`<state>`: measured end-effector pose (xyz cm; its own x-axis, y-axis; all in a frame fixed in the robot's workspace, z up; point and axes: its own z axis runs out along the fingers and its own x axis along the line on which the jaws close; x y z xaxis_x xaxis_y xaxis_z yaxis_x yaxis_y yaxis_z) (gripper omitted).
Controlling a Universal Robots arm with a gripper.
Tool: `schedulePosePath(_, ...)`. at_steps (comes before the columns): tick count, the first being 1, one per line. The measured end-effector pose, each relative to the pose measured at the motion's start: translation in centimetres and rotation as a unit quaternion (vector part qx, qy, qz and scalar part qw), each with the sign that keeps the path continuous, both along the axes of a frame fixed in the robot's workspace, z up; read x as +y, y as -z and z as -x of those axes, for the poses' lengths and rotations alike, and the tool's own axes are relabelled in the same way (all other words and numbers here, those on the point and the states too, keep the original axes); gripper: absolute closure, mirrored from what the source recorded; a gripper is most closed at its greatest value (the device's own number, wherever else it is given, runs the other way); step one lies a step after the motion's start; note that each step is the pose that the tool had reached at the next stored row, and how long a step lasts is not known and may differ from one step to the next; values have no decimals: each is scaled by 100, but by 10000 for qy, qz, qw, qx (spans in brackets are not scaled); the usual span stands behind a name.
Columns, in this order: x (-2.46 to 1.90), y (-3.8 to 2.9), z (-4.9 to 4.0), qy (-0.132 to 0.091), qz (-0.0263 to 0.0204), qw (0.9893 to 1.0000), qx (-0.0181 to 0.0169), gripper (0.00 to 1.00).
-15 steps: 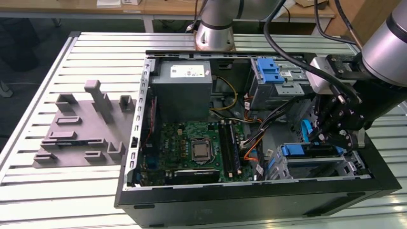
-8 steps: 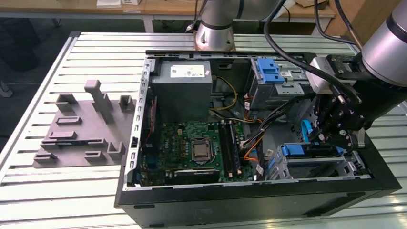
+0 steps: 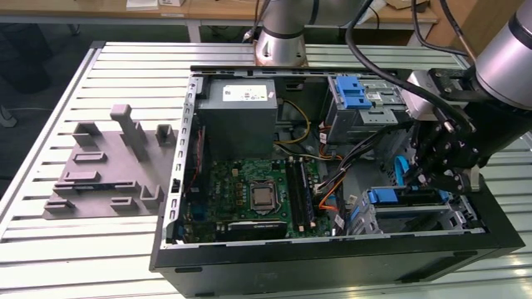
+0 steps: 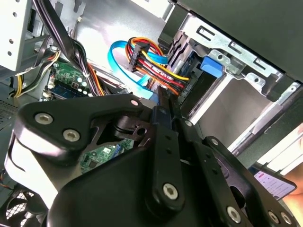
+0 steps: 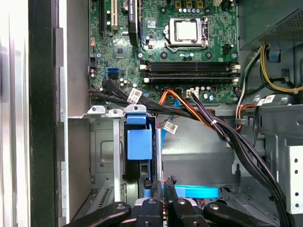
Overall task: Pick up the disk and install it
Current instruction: 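Insert the second disk wire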
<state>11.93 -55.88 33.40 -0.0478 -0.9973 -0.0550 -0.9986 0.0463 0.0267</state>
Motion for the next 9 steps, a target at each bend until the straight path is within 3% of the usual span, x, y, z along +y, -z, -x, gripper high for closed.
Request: schedulePosePath(9, 0, -48, 0, 0, 1, 10000, 0, 83)
